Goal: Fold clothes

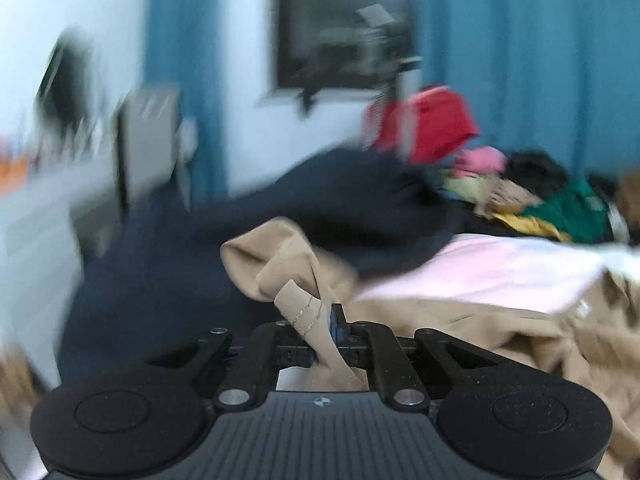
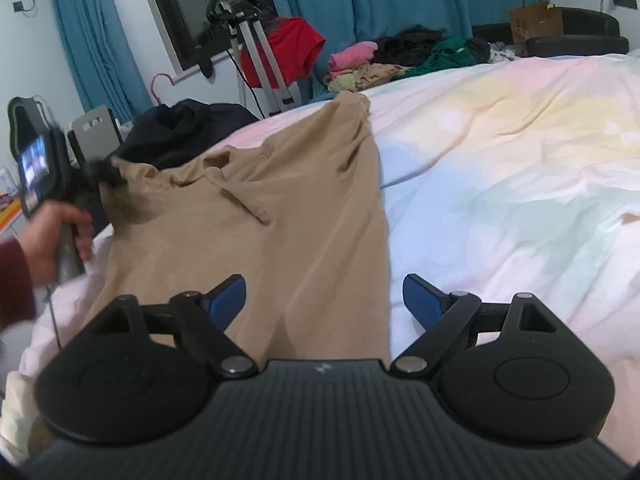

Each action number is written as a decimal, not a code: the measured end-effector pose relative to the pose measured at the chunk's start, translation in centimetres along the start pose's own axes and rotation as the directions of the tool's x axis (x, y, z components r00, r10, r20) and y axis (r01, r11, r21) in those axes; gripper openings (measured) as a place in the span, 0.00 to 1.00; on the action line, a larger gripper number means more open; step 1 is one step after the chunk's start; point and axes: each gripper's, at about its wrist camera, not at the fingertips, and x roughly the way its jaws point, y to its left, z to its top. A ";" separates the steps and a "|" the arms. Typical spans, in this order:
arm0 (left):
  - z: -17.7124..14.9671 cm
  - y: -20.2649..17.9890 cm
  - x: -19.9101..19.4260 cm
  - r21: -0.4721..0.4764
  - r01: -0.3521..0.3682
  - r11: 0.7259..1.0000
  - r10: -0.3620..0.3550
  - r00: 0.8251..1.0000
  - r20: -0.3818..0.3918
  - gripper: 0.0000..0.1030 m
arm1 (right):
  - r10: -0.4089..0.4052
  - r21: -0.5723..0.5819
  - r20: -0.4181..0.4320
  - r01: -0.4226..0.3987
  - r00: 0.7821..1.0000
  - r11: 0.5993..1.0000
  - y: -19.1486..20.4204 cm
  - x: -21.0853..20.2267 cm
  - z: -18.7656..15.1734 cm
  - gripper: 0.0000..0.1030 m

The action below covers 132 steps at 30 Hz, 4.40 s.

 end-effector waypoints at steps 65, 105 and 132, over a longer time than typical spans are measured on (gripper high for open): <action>-15.0 11.8 -37.6 -0.333 0.217 0.918 -0.175 0.973 0.151 0.65 | 0.474 -0.095 -0.487 -0.584 0.734 0.806 21.8 -1.6 -10.8 0.75; -15.6 14.9 -25.5 -0.337 0.457 0.823 -0.565 0.605 -0.561 0.70 | 0.314 0.090 -0.136 -0.304 0.939 0.948 3.9 -10.7 -5.9 0.89; -12.9 5.8 -39.1 0.383 0.573 0.724 -0.414 0.806 -0.424 0.04 | 0.461 0.557 -0.182 -0.295 0.869 0.776 3.6 1.9 -1.6 0.67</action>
